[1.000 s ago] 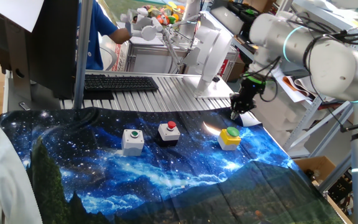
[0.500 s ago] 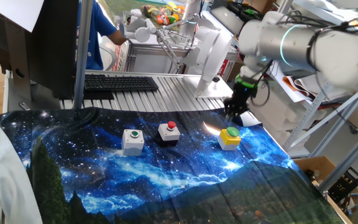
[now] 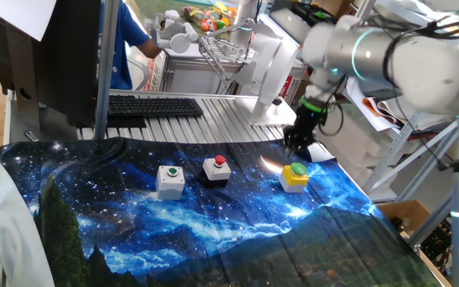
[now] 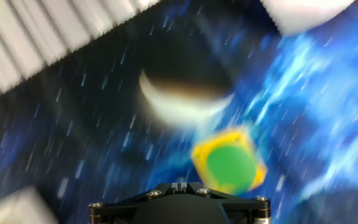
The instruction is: Press three buttons from left to right in sequence
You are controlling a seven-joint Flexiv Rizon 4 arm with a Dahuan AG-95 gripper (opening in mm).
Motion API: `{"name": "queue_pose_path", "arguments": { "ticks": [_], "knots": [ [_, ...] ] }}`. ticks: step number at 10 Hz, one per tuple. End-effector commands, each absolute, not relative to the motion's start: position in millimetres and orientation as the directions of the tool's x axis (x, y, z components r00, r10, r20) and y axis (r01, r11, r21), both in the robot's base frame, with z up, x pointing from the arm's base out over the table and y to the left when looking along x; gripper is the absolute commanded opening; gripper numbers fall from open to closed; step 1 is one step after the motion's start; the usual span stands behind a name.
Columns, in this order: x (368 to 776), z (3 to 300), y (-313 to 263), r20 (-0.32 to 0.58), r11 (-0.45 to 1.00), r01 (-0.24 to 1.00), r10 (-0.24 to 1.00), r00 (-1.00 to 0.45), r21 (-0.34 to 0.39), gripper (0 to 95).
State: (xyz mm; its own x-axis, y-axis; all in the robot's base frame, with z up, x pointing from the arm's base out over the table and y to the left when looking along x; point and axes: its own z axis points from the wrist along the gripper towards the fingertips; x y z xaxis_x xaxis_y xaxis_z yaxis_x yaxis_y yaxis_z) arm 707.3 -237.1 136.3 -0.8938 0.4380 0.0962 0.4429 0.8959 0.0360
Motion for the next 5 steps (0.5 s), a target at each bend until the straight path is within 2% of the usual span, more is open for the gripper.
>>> {"name": "queue_pose_path", "arguments": {
  "ticks": [1, 5],
  "knots": [
    [706.4, 136.9, -237.6, 0.033, 0.892, 0.451, 0.45, -0.893, 0.037, 0.0],
    [708.3, 136.9, -237.5, 0.035, 0.914, 0.405, 0.404, -0.914, 0.03, 0.0]
  ]
}}
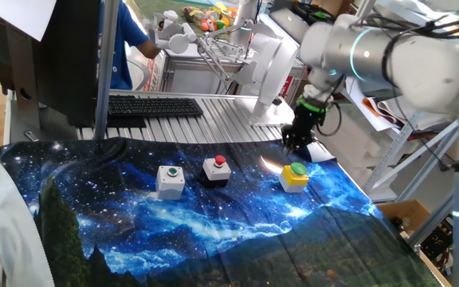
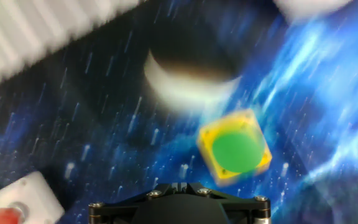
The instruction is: Press three buttons from left to right in sequence
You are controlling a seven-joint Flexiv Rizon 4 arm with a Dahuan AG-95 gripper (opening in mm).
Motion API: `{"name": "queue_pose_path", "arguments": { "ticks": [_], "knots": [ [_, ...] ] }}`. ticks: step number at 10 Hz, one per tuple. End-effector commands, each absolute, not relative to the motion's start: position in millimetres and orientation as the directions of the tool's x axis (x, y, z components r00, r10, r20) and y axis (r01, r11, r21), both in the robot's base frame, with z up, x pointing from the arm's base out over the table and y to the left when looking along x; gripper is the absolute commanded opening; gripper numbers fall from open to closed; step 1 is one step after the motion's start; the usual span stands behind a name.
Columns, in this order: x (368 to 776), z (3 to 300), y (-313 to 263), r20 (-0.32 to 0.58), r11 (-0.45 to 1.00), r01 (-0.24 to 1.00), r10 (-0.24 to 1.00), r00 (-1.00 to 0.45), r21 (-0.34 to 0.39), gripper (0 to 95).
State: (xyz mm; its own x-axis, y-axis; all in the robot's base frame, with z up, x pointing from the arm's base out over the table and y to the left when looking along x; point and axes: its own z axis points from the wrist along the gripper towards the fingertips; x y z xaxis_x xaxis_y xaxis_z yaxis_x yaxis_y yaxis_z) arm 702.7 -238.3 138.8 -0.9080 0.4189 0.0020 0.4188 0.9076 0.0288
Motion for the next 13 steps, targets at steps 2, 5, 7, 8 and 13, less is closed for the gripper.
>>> {"name": "queue_pose_path", "arguments": {
  "ticks": [2, 5, 7, 8, 13],
  "knots": [
    [708.7, 137.1, -237.5, 0.032, 0.918, 0.396, 0.396, -0.918, 0.024, 0.0],
    [710.6, 138.0, -237.6, 0.034, 0.93, 0.366, 0.365, -0.93, 0.022, 0.0],
    [711.5, 138.5, -237.7, 0.041, 0.93, 0.367, 0.366, -0.93, 0.025, 0.0],
    [711.8, 138.5, -237.7, 0.052, 0.927, 0.375, 0.373, -0.926, 0.032, 0.0],
    [713.9, 138.8, -237.7, 0.065, 0.933, 0.36, 0.358, -0.932, 0.025, 0.0]
  ]
}}
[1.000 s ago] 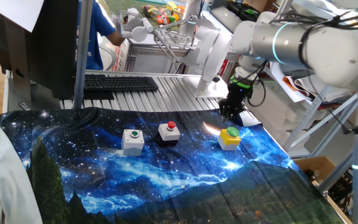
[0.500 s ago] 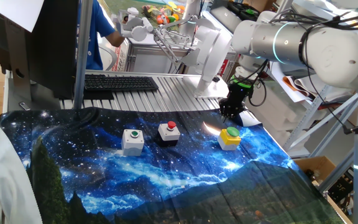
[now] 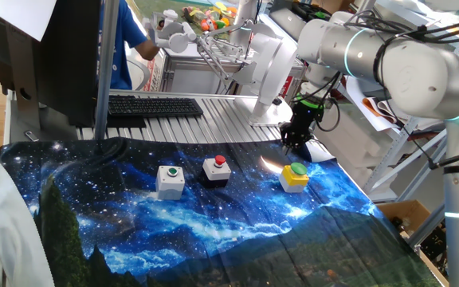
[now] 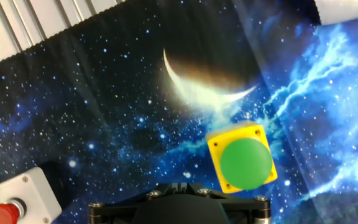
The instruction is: Press three buttons from left to right in sequence
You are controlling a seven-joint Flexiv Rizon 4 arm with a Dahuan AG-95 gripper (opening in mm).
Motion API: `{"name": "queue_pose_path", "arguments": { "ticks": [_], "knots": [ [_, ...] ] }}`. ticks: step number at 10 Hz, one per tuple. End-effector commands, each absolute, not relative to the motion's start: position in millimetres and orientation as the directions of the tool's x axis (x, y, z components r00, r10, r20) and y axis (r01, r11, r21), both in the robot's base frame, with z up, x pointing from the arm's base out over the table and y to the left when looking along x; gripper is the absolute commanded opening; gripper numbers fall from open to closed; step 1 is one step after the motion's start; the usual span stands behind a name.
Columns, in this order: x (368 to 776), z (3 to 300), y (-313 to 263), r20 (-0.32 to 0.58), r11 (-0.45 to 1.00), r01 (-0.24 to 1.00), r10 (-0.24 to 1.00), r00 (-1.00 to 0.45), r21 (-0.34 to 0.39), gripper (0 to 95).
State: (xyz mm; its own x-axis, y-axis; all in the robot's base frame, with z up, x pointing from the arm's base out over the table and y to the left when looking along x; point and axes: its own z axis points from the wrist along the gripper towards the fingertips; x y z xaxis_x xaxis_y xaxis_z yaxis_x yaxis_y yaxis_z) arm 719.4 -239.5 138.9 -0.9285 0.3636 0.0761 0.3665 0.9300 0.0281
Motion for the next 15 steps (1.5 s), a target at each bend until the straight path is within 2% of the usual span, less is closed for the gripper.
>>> {"name": "queue_pose_path", "arguments": {
  "ticks": [1, 8, 12, 15],
  "knots": [
    [714.1, 139.1, -237.8, 0.066, 0.936, 0.352, 0.35, -0.934, 0.018, 0.0],
    [714.7, 139.5, -237.8, 0.049, 0.962, 0.272, 0.272, -0.961, -0.009, 0.0],
    [714.7, 139.5, -237.8, 0.051, 0.992, 0.121, 0.119, -0.992, 0.044, 0.0],
    [714.7, 139.5, -237.8, 0.022, 0.999, 0.04, 0.039, -0.999, 0.033, 0.0]
  ]
}}
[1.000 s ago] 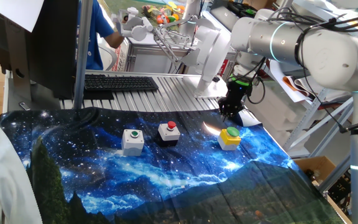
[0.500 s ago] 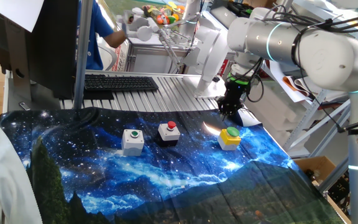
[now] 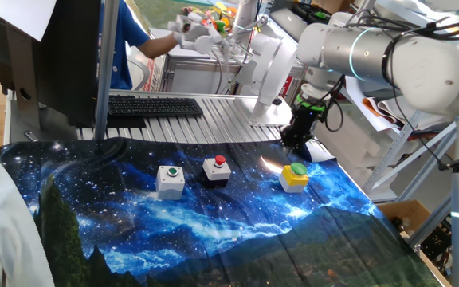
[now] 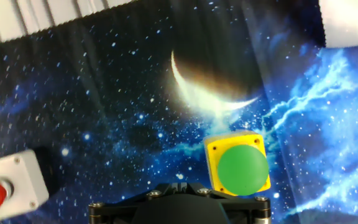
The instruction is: Press three buttons from left to right in sequence
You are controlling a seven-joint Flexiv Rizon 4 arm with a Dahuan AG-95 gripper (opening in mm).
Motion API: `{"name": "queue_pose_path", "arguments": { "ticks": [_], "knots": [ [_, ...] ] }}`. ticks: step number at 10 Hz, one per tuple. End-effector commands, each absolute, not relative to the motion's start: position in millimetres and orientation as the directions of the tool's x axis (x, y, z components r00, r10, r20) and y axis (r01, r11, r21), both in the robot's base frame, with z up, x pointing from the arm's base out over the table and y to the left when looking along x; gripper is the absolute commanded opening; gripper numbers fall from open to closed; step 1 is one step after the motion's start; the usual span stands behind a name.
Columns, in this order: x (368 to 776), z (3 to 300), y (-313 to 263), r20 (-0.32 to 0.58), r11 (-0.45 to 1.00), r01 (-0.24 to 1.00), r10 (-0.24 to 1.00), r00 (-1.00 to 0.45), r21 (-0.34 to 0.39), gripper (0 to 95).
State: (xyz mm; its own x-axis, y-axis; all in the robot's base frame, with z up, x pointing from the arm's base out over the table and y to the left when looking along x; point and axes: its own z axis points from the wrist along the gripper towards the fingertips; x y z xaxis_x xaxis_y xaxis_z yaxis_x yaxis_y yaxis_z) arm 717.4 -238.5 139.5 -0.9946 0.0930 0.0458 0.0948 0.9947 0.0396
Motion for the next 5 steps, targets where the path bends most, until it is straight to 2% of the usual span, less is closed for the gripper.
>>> {"name": "queue_pose_path", "arguments": {
  "ticks": [1, 2, 3, 5],
  "knots": [
    [714.7, 139.5, -237.8, 0.014, 1.0, 0.012, 0.011, -1.0, 0.019, 0.0],
    [714.7, 139.5, -237.8, 0.015, 0.999, -0.024, -0.023, -1.0, -0.026, 0.0],
    [714.7, 139.5, -237.8, 0.017, 0.998, -0.052, -0.051, -0.999, -0.041, 0.0],
    [714.7, 139.5, -237.8, 0.02, 0.997, -0.076, -0.076, -0.997, -0.026, 0.0]
  ]
}}
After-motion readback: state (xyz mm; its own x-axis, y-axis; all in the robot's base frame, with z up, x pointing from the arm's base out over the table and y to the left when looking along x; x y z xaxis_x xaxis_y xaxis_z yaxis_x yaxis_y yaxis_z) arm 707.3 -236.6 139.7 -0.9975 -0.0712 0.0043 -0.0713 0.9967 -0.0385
